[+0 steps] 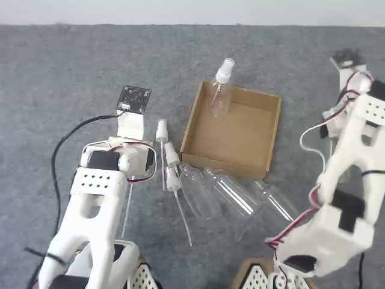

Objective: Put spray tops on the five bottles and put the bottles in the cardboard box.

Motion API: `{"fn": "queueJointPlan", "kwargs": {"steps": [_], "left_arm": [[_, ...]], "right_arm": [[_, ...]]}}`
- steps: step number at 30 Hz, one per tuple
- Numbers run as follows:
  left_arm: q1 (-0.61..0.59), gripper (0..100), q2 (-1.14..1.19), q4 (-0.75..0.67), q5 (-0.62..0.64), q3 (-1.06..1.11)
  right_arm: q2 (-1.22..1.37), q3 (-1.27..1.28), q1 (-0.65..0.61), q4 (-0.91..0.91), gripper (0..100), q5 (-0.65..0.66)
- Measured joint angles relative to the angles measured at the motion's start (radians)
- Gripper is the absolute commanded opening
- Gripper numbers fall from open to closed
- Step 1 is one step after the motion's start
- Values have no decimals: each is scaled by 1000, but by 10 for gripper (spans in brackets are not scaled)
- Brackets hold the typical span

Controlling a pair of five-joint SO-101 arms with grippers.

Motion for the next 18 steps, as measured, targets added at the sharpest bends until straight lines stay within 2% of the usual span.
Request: {"fn": "queueJointPlan", "kwargs": {"steps": [5, 13, 18], "left_arm": [[2, 10, 0, 52, 0, -89], [-44, 10, 0, 183, 3, -351], [-75, 10, -21, 241, 55, -486]], "right_arm": [[-229, 132, -124, 2, 6, -44], [-669, 434, -430, -64, 6, -138], [-832, 615, -626, -135, 6, -195]]}}
